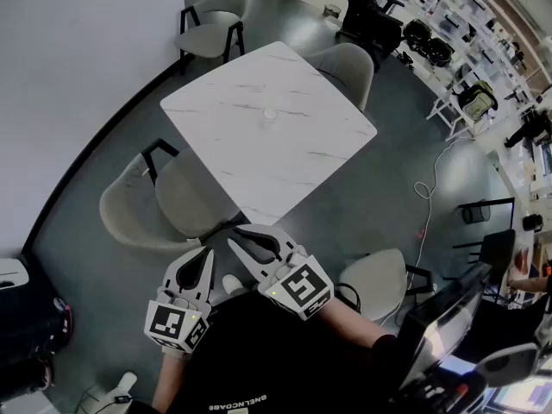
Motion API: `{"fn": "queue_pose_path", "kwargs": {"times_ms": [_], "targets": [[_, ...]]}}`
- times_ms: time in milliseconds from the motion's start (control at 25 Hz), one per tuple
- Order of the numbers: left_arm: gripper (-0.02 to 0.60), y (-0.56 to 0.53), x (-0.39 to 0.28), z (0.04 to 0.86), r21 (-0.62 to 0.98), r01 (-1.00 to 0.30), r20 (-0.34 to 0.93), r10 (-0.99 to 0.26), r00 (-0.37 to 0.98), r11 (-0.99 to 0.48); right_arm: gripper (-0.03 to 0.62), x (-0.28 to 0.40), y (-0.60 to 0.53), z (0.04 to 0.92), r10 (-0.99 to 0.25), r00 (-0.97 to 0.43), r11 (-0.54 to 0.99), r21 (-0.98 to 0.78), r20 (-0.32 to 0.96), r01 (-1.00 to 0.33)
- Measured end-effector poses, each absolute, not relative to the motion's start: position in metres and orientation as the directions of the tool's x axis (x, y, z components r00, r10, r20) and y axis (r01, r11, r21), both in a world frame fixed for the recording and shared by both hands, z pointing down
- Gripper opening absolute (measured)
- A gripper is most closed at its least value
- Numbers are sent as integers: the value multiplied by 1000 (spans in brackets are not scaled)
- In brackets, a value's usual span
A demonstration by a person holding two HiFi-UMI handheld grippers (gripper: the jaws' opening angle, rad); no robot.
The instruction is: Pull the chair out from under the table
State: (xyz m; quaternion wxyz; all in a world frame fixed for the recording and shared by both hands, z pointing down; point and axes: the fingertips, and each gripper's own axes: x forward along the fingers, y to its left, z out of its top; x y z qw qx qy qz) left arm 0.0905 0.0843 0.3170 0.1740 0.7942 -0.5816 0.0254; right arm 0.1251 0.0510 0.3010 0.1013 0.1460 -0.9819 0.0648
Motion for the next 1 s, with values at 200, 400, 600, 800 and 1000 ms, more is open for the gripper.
{"fn": "queue_pose_path", "kwargs": {"times_ms": [200,400,600,800,1000], "targets": [[3,79,94,318,245,-933,245,-914,324,-265,60,126,52,302,-262,-939,953,-95,223,-288],[3,71,96,322,245,-933,253,-911,325,-264,60,131,43,306,-263,-939,948,-122,220,-294],[3,62,96,326,243,-936,270,-908,319,-257,60,135,26,309,-277,-936,937,-156,219,-313],[3,53,104,332,236,-943,291,-909,300,-236,60,147,15,315,-266,-936,936,-171,230,-308],[3,43,118,339,222,-952,312,-910,273,-210,60,162,0,319,-251,-944,936,-193,216,-293]]}}
